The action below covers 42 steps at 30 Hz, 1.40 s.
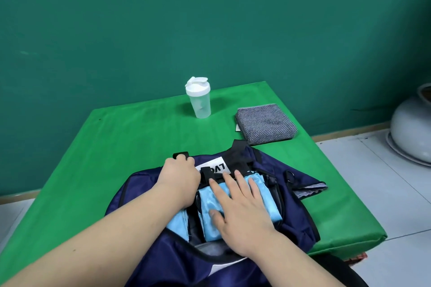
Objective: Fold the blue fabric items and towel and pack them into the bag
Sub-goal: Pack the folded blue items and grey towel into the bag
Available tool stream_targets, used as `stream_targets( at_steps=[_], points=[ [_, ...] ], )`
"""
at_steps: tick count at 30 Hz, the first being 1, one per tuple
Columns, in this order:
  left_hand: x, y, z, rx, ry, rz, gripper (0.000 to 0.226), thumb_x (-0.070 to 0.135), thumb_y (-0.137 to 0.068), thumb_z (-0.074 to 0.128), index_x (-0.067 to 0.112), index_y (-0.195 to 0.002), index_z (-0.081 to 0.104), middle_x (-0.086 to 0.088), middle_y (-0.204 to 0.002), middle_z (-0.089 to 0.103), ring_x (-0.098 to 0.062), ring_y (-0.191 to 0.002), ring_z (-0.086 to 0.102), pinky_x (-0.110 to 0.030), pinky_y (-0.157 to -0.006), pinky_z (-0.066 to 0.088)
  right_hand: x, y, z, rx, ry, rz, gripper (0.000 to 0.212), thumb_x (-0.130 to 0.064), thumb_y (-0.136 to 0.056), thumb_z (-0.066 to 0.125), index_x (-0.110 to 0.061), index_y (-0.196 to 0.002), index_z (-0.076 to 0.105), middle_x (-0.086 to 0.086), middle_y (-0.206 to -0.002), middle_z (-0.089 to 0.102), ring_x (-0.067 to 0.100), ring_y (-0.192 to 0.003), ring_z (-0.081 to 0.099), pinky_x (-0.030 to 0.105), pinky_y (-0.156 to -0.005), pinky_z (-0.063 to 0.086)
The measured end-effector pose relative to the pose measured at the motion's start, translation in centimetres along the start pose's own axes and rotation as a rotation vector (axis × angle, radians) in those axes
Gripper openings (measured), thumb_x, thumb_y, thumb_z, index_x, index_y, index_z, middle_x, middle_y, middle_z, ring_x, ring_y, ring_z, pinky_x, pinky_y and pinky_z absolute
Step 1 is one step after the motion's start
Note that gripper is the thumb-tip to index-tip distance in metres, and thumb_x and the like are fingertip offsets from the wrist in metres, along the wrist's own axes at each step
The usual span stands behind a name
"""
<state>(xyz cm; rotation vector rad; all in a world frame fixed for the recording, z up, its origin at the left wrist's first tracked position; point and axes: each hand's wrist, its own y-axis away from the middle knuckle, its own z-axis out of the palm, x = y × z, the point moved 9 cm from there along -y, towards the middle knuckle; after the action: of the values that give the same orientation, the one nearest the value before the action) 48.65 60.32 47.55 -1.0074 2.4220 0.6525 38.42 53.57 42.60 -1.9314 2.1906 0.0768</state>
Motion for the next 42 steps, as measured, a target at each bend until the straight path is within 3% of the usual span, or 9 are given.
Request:
stream_targets(
  at_steps=[5,10,14,17,27,33,35,38,42],
  points=[
    [0.0,-0.9,0.5,0.002,0.033,0.027,0.030,0.026,-0.092,0.055,0.020,-0.120,0.063,-0.003,-0.120,0.055,-0.025,-0.111,0.050,-0.036,-0.079,0.042,-0.1,0.0,0.2,-0.015,-0.009,-0.007,0.063,-0.056,-0.092,0.038,-0.033,-0.151,0.035,0.007,-0.158,0.038,0.033,-0.147,0.030,0.049,-0.113,0.008],
    [-3.0,-1.2,0.9,0.033,0.333,-0.032,0.024,0.037,-0.085,0.058,0.018,-0.095,0.067,0.001,-0.099,0.063,-0.023,-0.096,0.059,-0.033,-0.073,0.051,0.1,-0.2,-0.3,-0.026,-0.054,-0.025,0.066,-0.056,-0.095,0.026,-0.036,-0.157,0.015,0.004,-0.167,0.010,0.029,-0.154,-0.001,0.046,-0.116,-0.009],
    [-6.9,-0.5,0.6,0.179,0.783,-0.194,0.018,0.032,-0.085,0.058,0.018,-0.074,0.060,0.002,-0.079,0.062,-0.024,-0.075,0.060,-0.033,-0.068,0.051,0.2,-0.1,0.4,-0.062,0.039,0.016,0.062,-0.057,-0.089,0.042,-0.034,-0.146,0.042,0.007,-0.148,0.051,0.031,-0.140,0.043,0.049,-0.110,0.017],
    [-8.8,0.5,-0.1,0.316,1.031,-0.288,0.015,0.031,-0.086,0.059,0.021,-0.074,0.060,0.005,-0.074,0.062,-0.018,-0.071,0.058,-0.032,-0.067,0.048,0.1,-0.2,0.6,-0.050,0.048,0.014,0.060,-0.057,-0.088,0.042,-0.034,-0.143,0.047,0.007,-0.143,0.056,0.032,-0.136,0.049,0.049,-0.107,0.021],
    [-2.1,-0.4,-3.5,0.361,0.250,-0.003,0.029,0.044,-0.088,0.055,0.023,-0.107,0.060,0.001,-0.104,0.057,-0.025,-0.102,0.053,-0.035,-0.071,0.035,0.0,-0.3,0.7,-0.056,0.055,0.023,0.059,-0.057,-0.088,0.044,-0.032,-0.141,0.052,0.008,-0.144,0.055,0.033,-0.136,0.048,0.050,-0.108,0.021],
    [-6.5,-0.6,-5.5,0.459,0.780,-0.218,0.031,0.040,-0.097,0.049,0.018,-0.084,0.066,0.002,-0.083,0.062,-0.025,-0.083,0.060,-0.033,-0.067,0.048,-0.3,-0.5,1.0,-0.091,0.038,-0.007,0.059,-0.058,-0.090,0.041,-0.033,-0.143,0.048,0.008,-0.143,0.056,0.034,-0.137,0.047,0.050,-0.108,0.019],
    [-8.7,0.6,-7.3,0.586,0.920,-0.309,0.032,0.039,-0.095,0.053,0.015,-0.078,0.064,0.001,-0.075,0.062,-0.025,-0.076,0.058,-0.037,-0.068,0.049,-0.3,-0.8,0.6,-0.110,0.029,-0.030,0.061,-0.058,-0.095,0.032,-0.036,-0.152,0.031,0.009,-0.157,0.038,0.035,-0.149,0.026,0.050,-0.114,0.006],
    [-8.3,2.5,-9.0,0.642,0.942,-0.263,0.031,0.040,-0.094,0.055,0.016,-0.075,0.062,0.002,-0.071,0.061,-0.021,-0.072,0.057,-0.037,-0.065,0.048,-0.3,-1.4,0.3,-0.164,-0.016,-0.047,0.065,-0.058,-0.097,0.020,-0.039,-0.157,0.002,0.005,-0.167,0.001,0.029,-0.152,-0.012,0.050,-0.117,-0.014],
    [-4.8,3.2,-7.3,0.523,0.792,-0.110,0.021,0.043,-0.095,0.053,0.026,-0.092,0.065,0.008,-0.085,0.059,-0.019,-0.085,0.058,-0.034,-0.074,0.049,-0.8,-1.6,-0.7,-0.180,-0.025,-0.054,0.066,-0.056,-0.098,0.024,-0.037,-0.158,0.002,0.006,-0.167,-0.002,0.029,-0.152,-0.013,0.051,-0.121,-0.010]
  ],
)
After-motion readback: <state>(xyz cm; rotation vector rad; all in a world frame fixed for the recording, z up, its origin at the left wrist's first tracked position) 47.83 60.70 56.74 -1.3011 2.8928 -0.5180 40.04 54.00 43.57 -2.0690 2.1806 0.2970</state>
